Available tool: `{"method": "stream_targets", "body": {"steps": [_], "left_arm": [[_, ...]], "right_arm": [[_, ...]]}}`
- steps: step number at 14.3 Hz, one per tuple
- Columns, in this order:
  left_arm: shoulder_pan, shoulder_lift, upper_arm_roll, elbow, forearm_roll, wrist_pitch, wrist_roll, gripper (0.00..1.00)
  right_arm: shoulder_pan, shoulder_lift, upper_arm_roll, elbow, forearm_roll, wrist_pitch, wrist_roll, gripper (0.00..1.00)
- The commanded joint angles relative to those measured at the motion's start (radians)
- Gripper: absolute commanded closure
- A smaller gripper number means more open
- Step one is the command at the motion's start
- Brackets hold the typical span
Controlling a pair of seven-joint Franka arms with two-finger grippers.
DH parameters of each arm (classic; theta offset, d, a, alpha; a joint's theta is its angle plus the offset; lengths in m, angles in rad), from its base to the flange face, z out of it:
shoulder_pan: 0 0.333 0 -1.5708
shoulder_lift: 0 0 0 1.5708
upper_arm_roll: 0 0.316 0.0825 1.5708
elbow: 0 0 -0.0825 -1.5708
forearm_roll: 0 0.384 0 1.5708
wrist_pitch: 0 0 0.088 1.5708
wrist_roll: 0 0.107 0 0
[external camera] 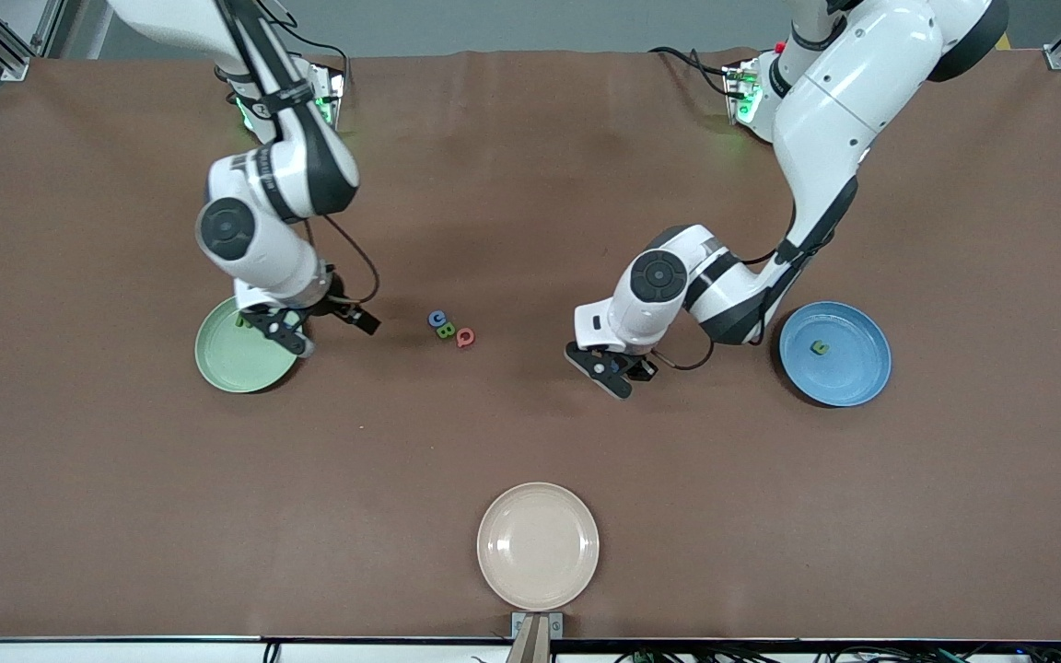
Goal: Sort upper and lower case letters into plates
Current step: 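Place the m in the blue plate while the right gripper grasps the c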
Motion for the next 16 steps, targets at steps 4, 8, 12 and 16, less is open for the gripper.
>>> {"method": "stream_targets", "body": {"steps": [4,8,12,16], "left_arm": [[0.185,-0.204,-0.089,-0.078,-0.054,-0.261,-0.108,0.84],[0.621,-0.243,-0.374,-0.184,-0.036,-0.313,-0.015,0.84],[0.856,-0.237,-0.462,-0.274,0.076,-0.298,0.088,0.85],[0.957,-0.197,-0.462,-0.33,0.198,-0.246,0.148,0.85]], "right_arm": [[0.084,0.176,-0.013,0.014,0.018,0.196,0.148,0.06],[0.107,0.224,-0.013,0.012,0.019,0.241,0.155,0.18],[0.169,0.255,-0.013,0.014,0.019,0.244,0.23,0.18],[0.217,0.264,-0.013,0.014,0.021,0.246,0.276,0.18]]}}
